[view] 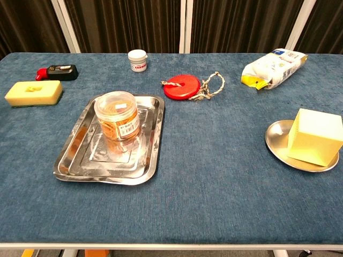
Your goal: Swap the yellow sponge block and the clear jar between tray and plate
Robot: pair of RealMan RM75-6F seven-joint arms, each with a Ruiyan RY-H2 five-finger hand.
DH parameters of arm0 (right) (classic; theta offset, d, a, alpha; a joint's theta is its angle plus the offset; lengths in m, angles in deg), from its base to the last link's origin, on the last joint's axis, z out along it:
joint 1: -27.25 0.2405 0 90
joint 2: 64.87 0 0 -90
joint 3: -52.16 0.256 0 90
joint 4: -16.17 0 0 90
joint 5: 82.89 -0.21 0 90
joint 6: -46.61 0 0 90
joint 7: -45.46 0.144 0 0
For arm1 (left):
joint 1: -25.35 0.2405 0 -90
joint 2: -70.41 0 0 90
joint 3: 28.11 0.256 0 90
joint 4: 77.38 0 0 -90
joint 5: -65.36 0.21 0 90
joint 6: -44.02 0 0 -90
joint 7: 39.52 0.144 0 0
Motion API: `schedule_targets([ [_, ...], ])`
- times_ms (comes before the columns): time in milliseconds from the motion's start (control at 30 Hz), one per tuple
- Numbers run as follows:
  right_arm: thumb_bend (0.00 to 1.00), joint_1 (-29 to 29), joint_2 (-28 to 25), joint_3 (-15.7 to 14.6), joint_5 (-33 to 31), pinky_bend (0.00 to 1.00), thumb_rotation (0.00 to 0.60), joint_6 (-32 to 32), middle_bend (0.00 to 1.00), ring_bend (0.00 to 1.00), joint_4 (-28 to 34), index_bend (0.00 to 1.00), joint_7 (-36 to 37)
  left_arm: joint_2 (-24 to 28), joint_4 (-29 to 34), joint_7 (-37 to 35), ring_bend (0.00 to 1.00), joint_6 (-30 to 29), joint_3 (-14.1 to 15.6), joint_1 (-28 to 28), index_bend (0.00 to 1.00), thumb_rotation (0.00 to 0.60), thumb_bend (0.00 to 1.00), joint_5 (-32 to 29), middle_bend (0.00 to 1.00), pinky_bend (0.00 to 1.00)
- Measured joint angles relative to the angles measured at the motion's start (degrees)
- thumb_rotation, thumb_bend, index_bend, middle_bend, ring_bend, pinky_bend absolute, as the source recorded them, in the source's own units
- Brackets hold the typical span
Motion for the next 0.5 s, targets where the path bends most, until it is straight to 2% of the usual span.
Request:
schedule_targets([
  [500,0.07,0.83,-0.09,-0.22,-0.25,0.00,0.600,-1.91,0.00,0.00,1.81,0.00,-1.85,-0.11,-0.17,-0.23,0.07,0.34,0.19,-0.17,0.15,0.600,0.01,0.21,0.13,0.20],
])
